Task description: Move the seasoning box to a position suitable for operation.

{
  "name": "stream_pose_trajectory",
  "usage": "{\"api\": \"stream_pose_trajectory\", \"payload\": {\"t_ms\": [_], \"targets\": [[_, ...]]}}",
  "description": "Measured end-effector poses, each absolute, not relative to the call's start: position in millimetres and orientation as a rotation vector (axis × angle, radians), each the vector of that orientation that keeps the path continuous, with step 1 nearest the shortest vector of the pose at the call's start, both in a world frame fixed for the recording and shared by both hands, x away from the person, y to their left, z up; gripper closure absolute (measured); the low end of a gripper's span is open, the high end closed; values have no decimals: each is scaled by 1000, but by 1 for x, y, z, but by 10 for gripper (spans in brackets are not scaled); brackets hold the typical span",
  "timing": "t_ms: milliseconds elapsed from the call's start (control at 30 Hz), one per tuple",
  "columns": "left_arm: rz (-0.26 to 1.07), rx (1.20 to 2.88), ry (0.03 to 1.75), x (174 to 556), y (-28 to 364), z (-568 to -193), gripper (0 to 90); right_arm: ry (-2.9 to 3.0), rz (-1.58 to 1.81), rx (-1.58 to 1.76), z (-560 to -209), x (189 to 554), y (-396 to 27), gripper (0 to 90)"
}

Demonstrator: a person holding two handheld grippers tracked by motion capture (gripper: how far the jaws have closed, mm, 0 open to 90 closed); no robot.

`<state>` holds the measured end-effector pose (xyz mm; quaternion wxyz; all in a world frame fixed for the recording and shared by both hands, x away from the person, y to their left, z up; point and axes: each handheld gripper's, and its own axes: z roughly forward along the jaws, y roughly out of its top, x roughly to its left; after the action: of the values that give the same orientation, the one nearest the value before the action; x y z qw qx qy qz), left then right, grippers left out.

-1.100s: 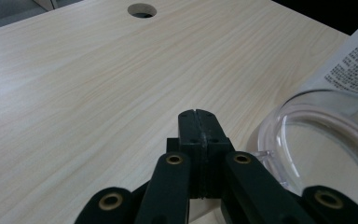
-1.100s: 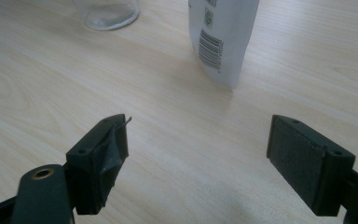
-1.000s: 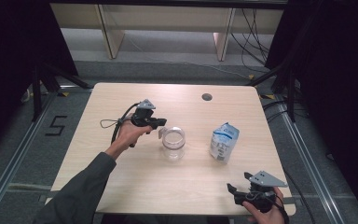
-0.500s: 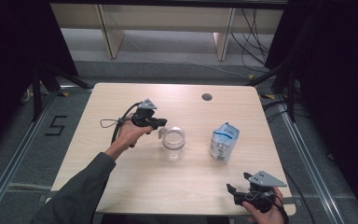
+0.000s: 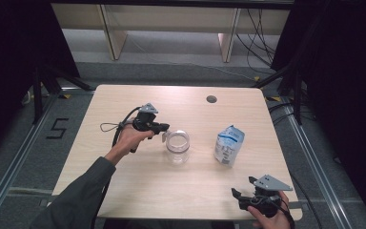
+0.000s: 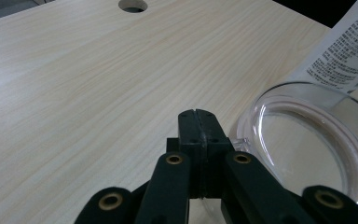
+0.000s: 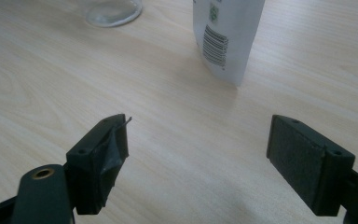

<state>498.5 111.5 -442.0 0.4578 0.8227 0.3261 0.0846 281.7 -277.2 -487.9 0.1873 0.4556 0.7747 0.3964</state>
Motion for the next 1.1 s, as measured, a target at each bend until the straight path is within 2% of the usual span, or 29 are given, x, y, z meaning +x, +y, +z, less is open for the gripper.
{"api": "stream_pose_trajectory", "payload": {"t_ms": [767,1100], "targets": [[192,2038,782,485,121,-442,896,2183,1125,1246,-489,284,-278,215],[194,2071,743,466,126,-443,896,2187,1115,1246,-489,284,-278,215]]}}
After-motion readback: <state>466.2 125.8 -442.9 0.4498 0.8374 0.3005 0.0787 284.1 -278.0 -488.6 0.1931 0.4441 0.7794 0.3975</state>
